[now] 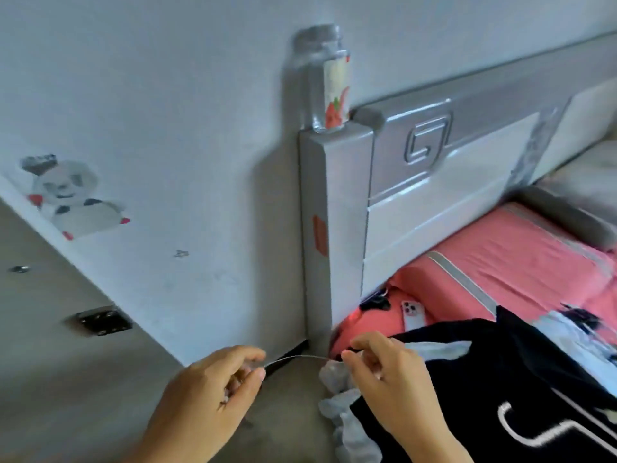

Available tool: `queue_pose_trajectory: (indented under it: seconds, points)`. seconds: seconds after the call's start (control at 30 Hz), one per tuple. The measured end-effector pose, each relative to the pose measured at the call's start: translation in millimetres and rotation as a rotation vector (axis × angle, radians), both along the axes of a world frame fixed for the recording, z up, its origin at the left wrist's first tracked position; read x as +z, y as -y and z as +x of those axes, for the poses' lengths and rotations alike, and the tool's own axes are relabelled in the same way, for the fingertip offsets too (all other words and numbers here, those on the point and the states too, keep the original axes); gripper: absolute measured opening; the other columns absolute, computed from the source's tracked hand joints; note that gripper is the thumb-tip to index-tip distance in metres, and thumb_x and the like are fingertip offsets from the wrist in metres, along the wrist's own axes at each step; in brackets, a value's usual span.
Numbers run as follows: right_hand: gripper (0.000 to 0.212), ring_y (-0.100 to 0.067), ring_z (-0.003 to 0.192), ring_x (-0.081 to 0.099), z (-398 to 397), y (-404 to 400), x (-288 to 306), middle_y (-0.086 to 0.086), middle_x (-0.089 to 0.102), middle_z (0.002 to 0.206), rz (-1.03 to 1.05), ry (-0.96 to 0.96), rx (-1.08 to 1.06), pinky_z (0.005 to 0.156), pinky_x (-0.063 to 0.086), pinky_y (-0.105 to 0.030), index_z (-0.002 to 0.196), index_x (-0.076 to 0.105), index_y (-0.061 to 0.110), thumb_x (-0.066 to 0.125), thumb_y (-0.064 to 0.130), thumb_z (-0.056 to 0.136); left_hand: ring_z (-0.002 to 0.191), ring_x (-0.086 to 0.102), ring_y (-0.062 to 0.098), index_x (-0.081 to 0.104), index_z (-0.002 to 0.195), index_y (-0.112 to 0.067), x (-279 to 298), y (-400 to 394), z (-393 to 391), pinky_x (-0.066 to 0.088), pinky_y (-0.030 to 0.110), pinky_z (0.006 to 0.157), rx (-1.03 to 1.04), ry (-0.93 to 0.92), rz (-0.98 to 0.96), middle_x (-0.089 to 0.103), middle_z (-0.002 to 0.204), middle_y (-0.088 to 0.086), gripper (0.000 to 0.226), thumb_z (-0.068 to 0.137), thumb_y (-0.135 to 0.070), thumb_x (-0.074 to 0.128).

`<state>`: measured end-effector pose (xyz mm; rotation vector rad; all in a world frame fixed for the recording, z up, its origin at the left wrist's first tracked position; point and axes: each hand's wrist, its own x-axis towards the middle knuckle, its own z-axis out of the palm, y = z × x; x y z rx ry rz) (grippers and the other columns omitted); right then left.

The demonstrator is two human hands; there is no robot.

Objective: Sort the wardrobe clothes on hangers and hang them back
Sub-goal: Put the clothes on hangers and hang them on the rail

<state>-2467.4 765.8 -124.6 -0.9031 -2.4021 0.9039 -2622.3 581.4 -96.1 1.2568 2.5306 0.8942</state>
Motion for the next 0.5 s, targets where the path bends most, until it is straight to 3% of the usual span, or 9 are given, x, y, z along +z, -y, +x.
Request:
queue_pose_trajectory:
  seconds: [0.1, 0.17, 0.27, 0.4, 0.5]
  points:
    - [0.039, -0.004, 0.067, 0.053, 27, -22, -4, 0.015, 0.052, 0.063, 0.107, 0.108, -0.177, 0.06, 0.045, -0.021, 0.087, 0.065, 0.03, 0.041, 0.058, 0.076, 0.066, 0.056, -0.008, 0.051, 0.104, -0.049, -9, -51, -4, 0.044, 0.008, 0.06, -0.16, 0.001, -0.03, 0.057, 0.094, -0.033, 0.034, 0.074, -0.061, 0.042]
    - [0.031, -0.002, 0.074, 0.051, 45, -34, -1, 0.016, 0.052, 0.068, 0.134, 0.174, -0.276, 0.066, 0.043, -0.017, 0.097, 0.065, 0.029, 0.047, 0.052, 0.085, 0.07, 0.055, -0.01, 0.052, 0.102, -0.047, -14, -88, -5, 0.043, 0.006, 0.058, -0.262, -0.021, -0.058, 0.055, 0.094, -0.034, 0.03, 0.075, -0.058, 0.043]
    - [0.024, -0.001, 0.083, 0.048, 72, -47, 5, 0.02, 0.047, 0.073, 0.112, 0.243, -0.383, 0.07, 0.038, -0.013, 0.108, 0.061, 0.03, 0.051, 0.045, 0.092, 0.071, 0.053, -0.014, 0.059, 0.094, -0.043, -22, -139, -2, 0.039, 0.0, 0.052, -0.403, -0.035, -0.064, 0.056, 0.077, -0.033, 0.015, 0.079, -0.044, 0.059]
    - [0.023, -0.003, 0.081, 0.05, 102, -60, 7, 0.017, 0.05, 0.072, 0.093, 0.29, -0.562, 0.064, 0.037, -0.012, 0.107, 0.061, 0.031, 0.052, 0.046, 0.091, 0.07, 0.056, -0.008, 0.057, 0.097, -0.04, -32, -202, 11, 0.047, 0.011, 0.05, -0.619, -0.044, -0.093, 0.058, 0.073, -0.029, 0.022, 0.081, -0.052, 0.048]
    - [0.021, -0.002, 0.071, 0.052, 124, -70, -4, 0.017, 0.05, 0.064, 0.095, 0.324, -0.691, 0.058, 0.037, -0.012, 0.096, 0.065, 0.029, 0.057, 0.045, 0.086, 0.071, 0.055, -0.009, 0.06, 0.097, -0.043, -37, -239, 32, 0.043, 0.012, 0.047, -0.76, -0.047, -0.12, 0.06, 0.078, -0.027, 0.013, 0.085, -0.04, 0.063]
